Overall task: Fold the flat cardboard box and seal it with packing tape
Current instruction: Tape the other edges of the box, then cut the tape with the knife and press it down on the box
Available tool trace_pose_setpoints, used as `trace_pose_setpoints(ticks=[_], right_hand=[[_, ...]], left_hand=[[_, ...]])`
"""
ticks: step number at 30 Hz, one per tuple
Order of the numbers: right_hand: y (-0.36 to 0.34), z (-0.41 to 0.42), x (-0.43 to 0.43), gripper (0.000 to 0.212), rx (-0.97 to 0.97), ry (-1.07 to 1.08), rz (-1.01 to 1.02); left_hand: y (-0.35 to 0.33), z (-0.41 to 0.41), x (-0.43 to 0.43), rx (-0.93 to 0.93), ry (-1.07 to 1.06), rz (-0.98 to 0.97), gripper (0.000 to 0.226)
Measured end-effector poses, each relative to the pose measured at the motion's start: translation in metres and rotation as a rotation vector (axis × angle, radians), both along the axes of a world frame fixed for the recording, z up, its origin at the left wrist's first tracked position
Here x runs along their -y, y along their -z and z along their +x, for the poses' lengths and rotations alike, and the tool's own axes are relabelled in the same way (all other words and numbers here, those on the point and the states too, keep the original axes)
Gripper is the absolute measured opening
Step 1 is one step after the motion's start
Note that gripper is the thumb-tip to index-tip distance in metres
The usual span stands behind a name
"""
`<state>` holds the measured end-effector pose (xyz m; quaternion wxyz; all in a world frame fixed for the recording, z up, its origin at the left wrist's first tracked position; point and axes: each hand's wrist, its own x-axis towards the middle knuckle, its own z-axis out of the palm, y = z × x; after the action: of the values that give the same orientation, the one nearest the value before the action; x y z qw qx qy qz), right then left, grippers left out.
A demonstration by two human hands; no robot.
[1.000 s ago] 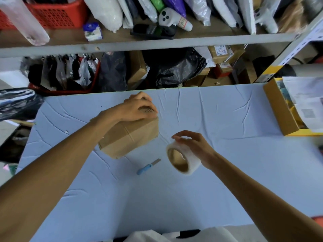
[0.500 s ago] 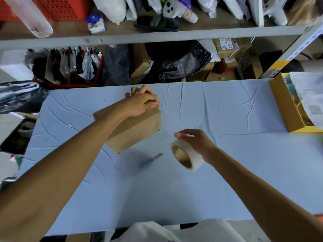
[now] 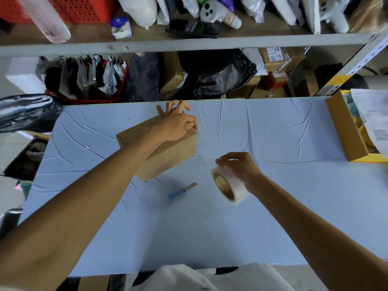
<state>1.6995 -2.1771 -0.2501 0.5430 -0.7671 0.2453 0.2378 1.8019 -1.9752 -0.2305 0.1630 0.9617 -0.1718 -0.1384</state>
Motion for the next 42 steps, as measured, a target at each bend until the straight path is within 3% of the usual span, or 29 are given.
trace_pose_setpoints(ticks=[3,6,9,11,15,20,23,28,33,38,42], right_hand=[[0.002,0.000,0.000,0.011,0.007,0.011,-0.040],[0.004,0.000,0.002,0.008,0.021,0.023,-0.067],[0.003,0.000,0.001,0.009,0.042,0.022,-0.074],[0.003,0.000,0.000,0.009,0.046,0.013,-0.074],[0.001,-0.001,-0.004,0.010,0.049,0.000,-0.072],[0.002,-0.007,-0.007,0.013,0.051,-0.004,-0.095],[0.003,-0.009,-0.009,0.011,0.044,-0.001,-0.120],[0.003,-0.012,-0.012,0.008,0.079,0.003,-0.130],[0.000,-0.009,-0.012,0.012,0.088,0.005,-0.123],[-0.004,-0.011,-0.011,0.018,0.111,0.048,-0.134],[-0.006,-0.012,-0.013,0.016,0.109,0.065,-0.118]], left_hand=[[-0.002,-0.007,0.002,0.093,0.058,-0.024,0.028],[-0.006,-0.023,0.003,0.138,0.028,-0.197,0.022],[-0.015,-0.056,0.004,0.298,-0.037,-0.401,0.016],[-0.010,-0.085,0.003,0.359,0.011,-0.447,0.011],[0.055,-0.134,0.000,0.138,-0.016,-0.390,0.010],[0.132,-0.154,-0.005,-0.109,-0.404,-0.203,0.036],[0.151,-0.161,0.000,-0.153,-0.489,-0.170,0.032],[0.165,-0.170,0.009,-0.066,-0.483,-0.101,0.020],[0.132,-0.163,0.007,-0.186,-0.367,-0.168,0.012],[0.040,-0.138,-0.001,0.164,-0.268,-0.428,0.010],[-0.006,-0.110,0.001,0.211,-0.288,-0.479,0.010]])
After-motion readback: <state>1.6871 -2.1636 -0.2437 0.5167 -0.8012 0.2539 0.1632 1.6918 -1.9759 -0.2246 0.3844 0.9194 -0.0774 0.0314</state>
